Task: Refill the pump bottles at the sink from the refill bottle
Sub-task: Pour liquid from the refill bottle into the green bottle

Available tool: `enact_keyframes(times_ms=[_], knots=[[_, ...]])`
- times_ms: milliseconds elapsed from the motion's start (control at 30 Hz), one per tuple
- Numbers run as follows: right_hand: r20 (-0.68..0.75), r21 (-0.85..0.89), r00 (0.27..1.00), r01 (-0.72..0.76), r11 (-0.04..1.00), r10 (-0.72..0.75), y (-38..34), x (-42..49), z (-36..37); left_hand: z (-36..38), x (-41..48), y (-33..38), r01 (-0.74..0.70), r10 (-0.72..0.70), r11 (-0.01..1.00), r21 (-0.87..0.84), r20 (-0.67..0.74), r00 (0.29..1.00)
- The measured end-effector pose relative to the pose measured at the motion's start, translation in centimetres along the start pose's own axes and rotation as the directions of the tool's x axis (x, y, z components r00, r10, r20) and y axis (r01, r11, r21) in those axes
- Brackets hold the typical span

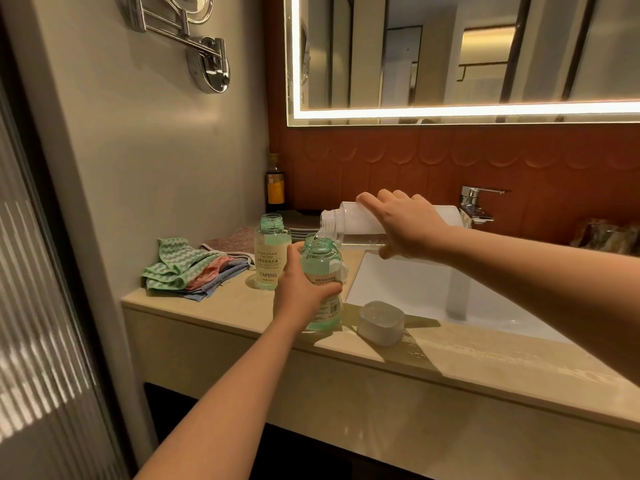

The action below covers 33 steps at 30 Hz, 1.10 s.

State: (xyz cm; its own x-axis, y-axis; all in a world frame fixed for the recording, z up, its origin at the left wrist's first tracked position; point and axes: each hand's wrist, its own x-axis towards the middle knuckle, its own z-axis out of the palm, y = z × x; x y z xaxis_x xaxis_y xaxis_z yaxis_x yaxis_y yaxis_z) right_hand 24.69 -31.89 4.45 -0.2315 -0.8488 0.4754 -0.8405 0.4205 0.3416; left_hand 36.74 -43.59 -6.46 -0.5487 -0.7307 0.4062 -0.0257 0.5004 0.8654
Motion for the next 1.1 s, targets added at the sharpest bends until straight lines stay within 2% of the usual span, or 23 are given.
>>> enact_keyframes(times_ms=[1100], knots=[[0.014,-0.040,1.000,0.006,0.999,-0.005,0.02,0.14,-0.12,0.12,0.20,-0.57,-0.006,0.006,1.000,0.002,0.003,1.000]])
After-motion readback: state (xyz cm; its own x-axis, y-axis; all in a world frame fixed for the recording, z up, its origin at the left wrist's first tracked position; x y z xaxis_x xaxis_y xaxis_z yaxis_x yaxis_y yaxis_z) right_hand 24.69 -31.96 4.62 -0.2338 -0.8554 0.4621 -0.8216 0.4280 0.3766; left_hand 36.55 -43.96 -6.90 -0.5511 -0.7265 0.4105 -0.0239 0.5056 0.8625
